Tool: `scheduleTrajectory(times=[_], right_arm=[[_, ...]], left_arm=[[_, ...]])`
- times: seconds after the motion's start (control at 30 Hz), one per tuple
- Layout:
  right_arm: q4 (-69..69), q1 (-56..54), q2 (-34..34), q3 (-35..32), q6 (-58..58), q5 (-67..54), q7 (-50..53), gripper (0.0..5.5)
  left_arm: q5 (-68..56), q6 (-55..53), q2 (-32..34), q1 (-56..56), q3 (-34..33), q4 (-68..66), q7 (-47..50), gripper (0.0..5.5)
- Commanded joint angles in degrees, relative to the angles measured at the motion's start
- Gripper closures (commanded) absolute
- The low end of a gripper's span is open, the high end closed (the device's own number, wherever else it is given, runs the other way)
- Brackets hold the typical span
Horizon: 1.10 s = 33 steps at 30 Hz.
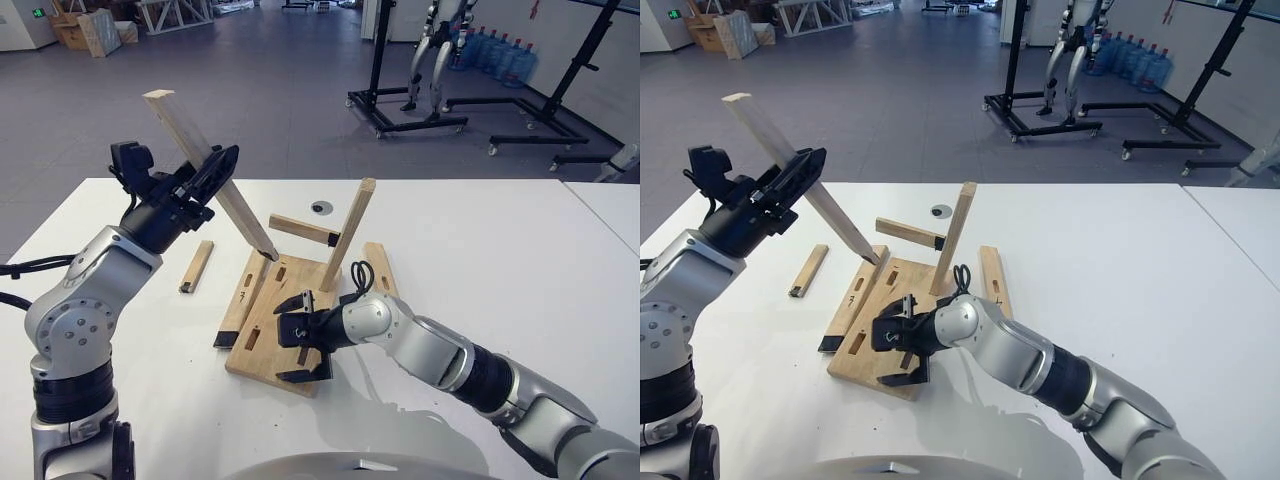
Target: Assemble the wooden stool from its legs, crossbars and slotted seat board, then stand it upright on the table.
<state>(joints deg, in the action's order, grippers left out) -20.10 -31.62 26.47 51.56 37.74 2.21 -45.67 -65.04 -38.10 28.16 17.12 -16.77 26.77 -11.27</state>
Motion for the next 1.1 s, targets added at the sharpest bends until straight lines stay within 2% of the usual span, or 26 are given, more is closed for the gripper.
scheduleTrajectory(times=[0.03, 0.23, 0.43, 0.93, 1.1], right_arm=[[3.59, 0.96, 7.56, 1.94, -2.72, 5.59, -3.54, 0.10], [-0.53, 6.36, 18.51, -1.36, -4.90, 5.69, -9.88, 0.10], [-4.23, 10.24, 23.28, -5.42, -4.68, 5.04, -12.86, 0.10], [-9.50, 6.34, 19.00, -15.64, 2.75, 1.87, -15.29, 0.10], [-12.55, 3.19, 16.42, -22.73, 8.82, -4.67, -15.75, 0.10]], left_arm=[[1.28, 0.24, -0.46, -0.70, 0.37, 0.91, 0.14, 3.48], [2.20, 0.42, -0.96, -1.23, 0.25, 1.03, 0.07, 3.48], [3.01, 0.38, -1.06, -1.52, 0.22, 1.03, -0.59, 3.48], [9.41, -1.60, 1.45, -1.13, 0.84, 1.91, 1.39, 3.48], [12.08, -3.31, 3.79, -1.33, 0.25, 4.16, 3.38, 3.48]])
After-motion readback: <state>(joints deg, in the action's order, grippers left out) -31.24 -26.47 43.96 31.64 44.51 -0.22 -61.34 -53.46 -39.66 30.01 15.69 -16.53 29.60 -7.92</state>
